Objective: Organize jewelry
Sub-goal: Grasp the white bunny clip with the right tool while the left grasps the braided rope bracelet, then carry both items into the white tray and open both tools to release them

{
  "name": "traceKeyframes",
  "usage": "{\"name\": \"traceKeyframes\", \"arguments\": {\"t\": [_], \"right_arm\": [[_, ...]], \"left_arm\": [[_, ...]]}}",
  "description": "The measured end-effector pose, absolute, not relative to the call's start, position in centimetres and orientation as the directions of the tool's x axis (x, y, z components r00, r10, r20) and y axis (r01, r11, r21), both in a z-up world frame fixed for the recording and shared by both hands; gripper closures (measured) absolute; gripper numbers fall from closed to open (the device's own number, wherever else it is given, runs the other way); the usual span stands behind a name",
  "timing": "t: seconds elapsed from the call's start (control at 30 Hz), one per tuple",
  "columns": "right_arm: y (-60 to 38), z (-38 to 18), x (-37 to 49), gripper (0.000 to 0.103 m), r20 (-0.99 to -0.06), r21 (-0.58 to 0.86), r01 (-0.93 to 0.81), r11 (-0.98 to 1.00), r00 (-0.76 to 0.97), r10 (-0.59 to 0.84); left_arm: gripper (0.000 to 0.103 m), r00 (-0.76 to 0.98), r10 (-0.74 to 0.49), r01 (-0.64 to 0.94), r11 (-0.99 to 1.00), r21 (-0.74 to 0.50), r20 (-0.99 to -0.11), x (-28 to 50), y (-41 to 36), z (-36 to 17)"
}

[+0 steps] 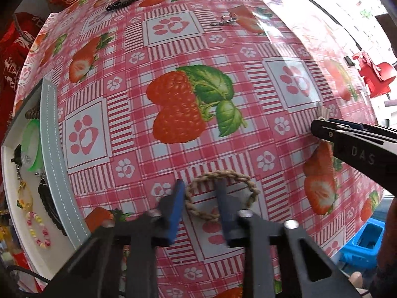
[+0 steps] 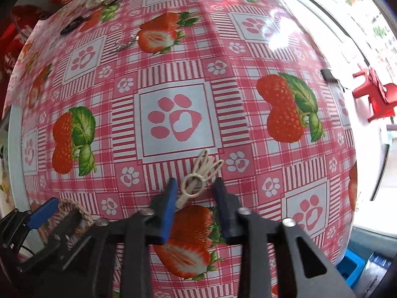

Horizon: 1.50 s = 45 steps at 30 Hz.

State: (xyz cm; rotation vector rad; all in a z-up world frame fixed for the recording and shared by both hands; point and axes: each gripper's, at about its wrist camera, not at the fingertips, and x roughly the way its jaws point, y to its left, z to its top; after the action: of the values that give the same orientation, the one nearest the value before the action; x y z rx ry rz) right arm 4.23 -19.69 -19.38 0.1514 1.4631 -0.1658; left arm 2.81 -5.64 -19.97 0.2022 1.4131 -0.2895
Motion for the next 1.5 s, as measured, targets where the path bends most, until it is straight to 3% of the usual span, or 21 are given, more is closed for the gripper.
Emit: {"name": "traceKeyframes", "arguments": {"t": [0.03,0.2,0.63,1.5], "right_arm": [[-19.5,-19.4,4.2,0.082,-0.995,0.003,0.197,0.98,0.101,-0.017],[-19.8,-19.2,3.7,0.082,-0.994,0.036,0.194,0.98,0.111,0.014],[-21.6,-17.0,2.1,0.082,-0.985,0.122,0.164,0.979,0.138,0.1],[-13.6,-13.3,3.8,0.082,-0.967,0.177,-0.029,0.984,0.184,0.179]], "left_arm": [[0.09,0.126,-0.086,0.314,0.949,-0.043,-0.988,2.8,-5.6,-20.0],[0.09,0.104,-0.144,0.259,0.959,-0.113,-0.984,3.0,-4.8,-19.6],[0.09,0.16,-0.19,0.212,0.965,-0.154,-0.969,3.7,-2.6,-16.4],[0.09,0.297,-0.163,0.032,0.986,-0.161,-0.941,1.6,6.8,-12.4]]}}
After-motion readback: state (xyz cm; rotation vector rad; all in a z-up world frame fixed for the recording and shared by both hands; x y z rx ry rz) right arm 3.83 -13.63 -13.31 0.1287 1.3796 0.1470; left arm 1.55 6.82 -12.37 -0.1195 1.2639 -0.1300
